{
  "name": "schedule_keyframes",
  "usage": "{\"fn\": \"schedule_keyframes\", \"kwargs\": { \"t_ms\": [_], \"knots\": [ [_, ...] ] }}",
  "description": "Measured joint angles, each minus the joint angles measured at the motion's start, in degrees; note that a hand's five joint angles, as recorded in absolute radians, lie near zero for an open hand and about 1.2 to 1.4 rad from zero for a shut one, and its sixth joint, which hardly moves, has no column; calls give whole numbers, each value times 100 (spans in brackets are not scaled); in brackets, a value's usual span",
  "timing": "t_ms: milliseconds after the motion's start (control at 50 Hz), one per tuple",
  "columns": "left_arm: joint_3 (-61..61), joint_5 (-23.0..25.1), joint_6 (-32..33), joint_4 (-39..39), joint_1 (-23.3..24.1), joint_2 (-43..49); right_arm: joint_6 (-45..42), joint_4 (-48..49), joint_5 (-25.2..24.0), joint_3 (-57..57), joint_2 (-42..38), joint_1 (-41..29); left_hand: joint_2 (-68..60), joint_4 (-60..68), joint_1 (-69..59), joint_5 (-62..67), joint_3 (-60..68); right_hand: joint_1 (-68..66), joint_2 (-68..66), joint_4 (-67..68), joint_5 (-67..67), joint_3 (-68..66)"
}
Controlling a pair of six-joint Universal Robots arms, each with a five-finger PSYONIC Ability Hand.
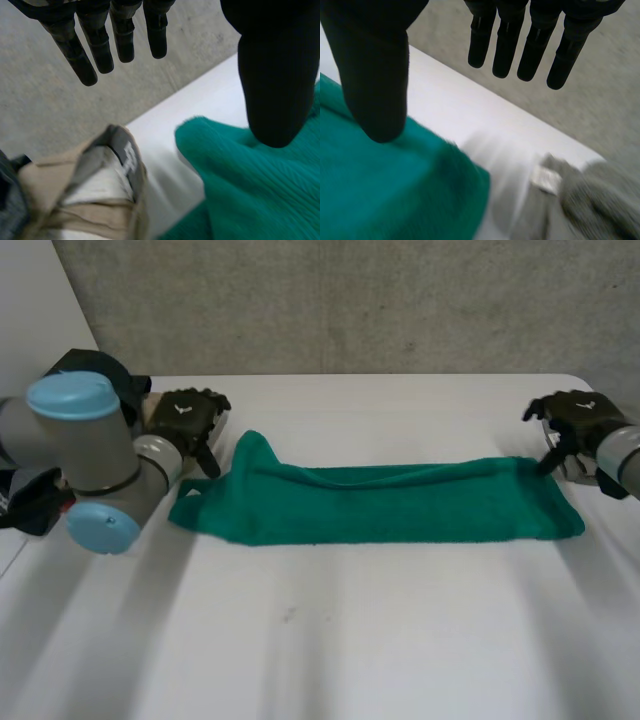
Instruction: Fold the laundry.
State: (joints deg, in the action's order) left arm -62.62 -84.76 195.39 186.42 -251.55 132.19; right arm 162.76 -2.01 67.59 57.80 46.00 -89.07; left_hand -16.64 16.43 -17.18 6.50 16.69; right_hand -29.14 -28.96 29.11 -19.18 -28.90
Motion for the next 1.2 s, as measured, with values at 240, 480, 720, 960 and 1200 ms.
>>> {"fn": "schedule_keyframes", "kwargs": {
  "t_ms": [240, 480, 720, 960, 1200],
  "knots": [
    [6, 331, -57, -170, -159, -497, -238, -434, -79, -1118, -754, -690, 499, -508, 563, -397, -506, -228, -264, 260, -257, -291],
    [-1, 411, -85, -392, -155, -687, -284, -1256, 470, -3288, -2322, -992, 505, -508, 563, -398, -509, -699, -711, 729, -708, -761],
    [11, 407, -89, -490, -234, -714, -354, -1216, 483, -3779, -2868, -1004, 505, -508, 563, -397, -509, -3345, -3364, 3300, -3291, -3314],
    [354, 407, -89, -504, -210, -511, -588, -1517, 124, -2771, -1472, -1180, 505, -508, 563, -397, -509, -3573, -3832, 3913, -3770, -3850],
    [2013, 636, -43, -1025, 97, 619, -1316, -1328, -751, 45, 2052, -1532, 505, -508, 563, -397, -509, -3573, -3832, 3929, -3770, -3862]
  ]
}}
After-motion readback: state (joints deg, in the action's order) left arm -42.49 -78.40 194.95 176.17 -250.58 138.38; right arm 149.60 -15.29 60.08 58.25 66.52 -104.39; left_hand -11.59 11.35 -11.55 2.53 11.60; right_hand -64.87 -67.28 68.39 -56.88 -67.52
